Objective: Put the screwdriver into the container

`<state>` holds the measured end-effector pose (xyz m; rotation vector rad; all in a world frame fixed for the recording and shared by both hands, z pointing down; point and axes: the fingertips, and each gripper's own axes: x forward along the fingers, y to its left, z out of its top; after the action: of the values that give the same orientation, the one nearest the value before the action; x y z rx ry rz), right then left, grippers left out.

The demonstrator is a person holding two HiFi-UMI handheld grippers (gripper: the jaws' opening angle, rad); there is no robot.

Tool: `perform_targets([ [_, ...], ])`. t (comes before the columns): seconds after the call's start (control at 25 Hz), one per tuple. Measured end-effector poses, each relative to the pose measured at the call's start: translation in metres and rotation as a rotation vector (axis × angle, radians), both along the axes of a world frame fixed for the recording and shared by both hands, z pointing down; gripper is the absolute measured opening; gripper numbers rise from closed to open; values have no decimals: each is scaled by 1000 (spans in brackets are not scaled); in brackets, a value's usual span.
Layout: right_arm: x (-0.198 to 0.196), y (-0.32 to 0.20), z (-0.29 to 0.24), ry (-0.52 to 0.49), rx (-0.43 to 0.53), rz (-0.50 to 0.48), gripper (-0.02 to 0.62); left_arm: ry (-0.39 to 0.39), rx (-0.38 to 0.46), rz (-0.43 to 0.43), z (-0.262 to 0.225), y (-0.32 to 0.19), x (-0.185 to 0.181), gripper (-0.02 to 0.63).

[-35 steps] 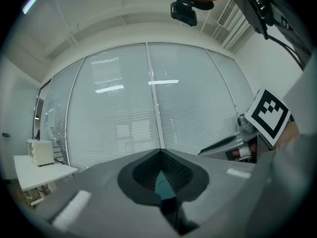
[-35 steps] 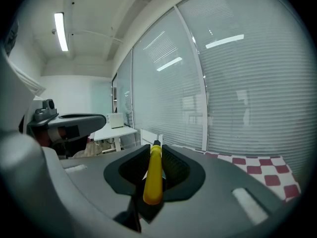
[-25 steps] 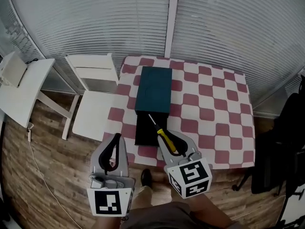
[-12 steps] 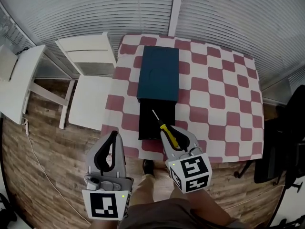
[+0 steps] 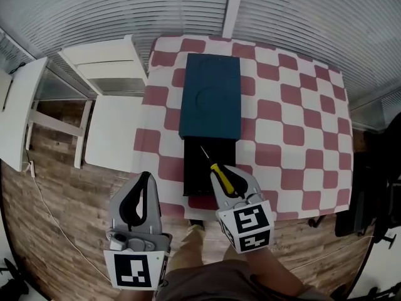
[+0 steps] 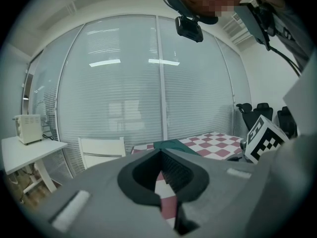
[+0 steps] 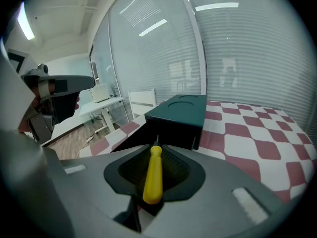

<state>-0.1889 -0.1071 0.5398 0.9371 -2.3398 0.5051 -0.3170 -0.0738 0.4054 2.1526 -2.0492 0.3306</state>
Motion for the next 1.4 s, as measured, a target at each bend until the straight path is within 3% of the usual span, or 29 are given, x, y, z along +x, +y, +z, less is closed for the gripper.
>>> perform_targets([
  [0.44,-8,2,9,98,-41,-68,106,40,-39,17,17,-16,0,0],
  [0.72,-9,4,8,91,-39,-87,126,48,-38,17,16,-15,3,0],
  [0.92,-8,6,-2,32,-32,-80,143,43,-17,20,6,-12,10,0],
  [1.2,14,-1,-53,-59,81,-41,133,2,74,47,-33,-9,38,0],
  [1.4,41,-11,-118,-150,223,-12,91,-15,153,64,-72,-12,69,0],
])
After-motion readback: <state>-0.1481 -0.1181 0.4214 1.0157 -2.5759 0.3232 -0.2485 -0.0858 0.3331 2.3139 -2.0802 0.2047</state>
